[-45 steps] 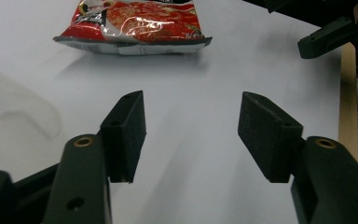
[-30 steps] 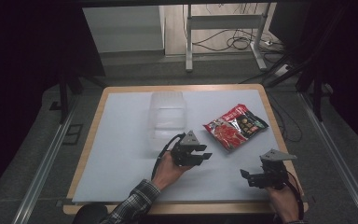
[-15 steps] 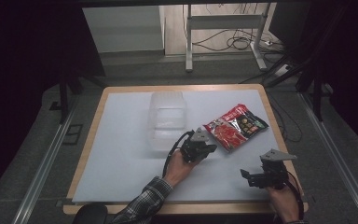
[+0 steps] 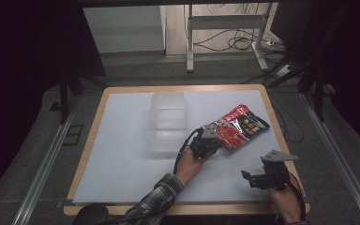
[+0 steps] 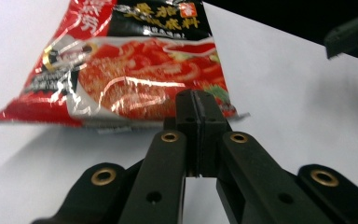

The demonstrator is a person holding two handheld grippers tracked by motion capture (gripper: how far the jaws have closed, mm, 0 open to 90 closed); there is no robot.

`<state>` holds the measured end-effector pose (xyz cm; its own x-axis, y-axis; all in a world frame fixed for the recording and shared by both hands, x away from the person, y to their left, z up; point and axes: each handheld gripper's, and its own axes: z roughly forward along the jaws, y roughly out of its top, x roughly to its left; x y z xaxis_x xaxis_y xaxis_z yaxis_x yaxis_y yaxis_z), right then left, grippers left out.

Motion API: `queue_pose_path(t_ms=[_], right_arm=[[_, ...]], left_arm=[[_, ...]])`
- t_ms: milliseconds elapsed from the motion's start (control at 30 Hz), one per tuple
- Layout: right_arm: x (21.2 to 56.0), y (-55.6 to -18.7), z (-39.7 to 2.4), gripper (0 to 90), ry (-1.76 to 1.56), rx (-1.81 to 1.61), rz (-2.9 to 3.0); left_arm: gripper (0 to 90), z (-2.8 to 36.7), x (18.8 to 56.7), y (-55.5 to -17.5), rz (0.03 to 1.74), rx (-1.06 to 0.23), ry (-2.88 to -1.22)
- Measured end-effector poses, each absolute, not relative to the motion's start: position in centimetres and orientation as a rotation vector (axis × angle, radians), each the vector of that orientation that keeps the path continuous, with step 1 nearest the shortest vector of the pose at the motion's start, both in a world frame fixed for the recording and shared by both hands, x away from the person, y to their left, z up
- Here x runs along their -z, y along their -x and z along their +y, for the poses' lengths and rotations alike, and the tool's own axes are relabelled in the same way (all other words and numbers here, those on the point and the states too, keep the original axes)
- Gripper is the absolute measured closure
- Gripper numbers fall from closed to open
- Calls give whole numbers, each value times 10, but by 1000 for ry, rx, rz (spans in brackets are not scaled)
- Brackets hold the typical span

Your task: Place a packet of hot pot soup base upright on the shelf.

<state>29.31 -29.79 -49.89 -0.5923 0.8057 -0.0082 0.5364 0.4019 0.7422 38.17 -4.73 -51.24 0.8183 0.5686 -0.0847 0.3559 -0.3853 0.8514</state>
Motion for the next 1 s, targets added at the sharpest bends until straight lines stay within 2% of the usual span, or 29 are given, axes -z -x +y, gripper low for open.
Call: queue_pose_path(t_ms=[467, 1000], right_arm=[[499, -293, -299, 36, -1165, -1031, 2297], [498, -293, -300, 34, -1196, -1033, 2304]], left_arm=[[899, -67, 524, -396, 718, -301, -2045], [900, -67, 531, -387, 704, -364, -2051]])
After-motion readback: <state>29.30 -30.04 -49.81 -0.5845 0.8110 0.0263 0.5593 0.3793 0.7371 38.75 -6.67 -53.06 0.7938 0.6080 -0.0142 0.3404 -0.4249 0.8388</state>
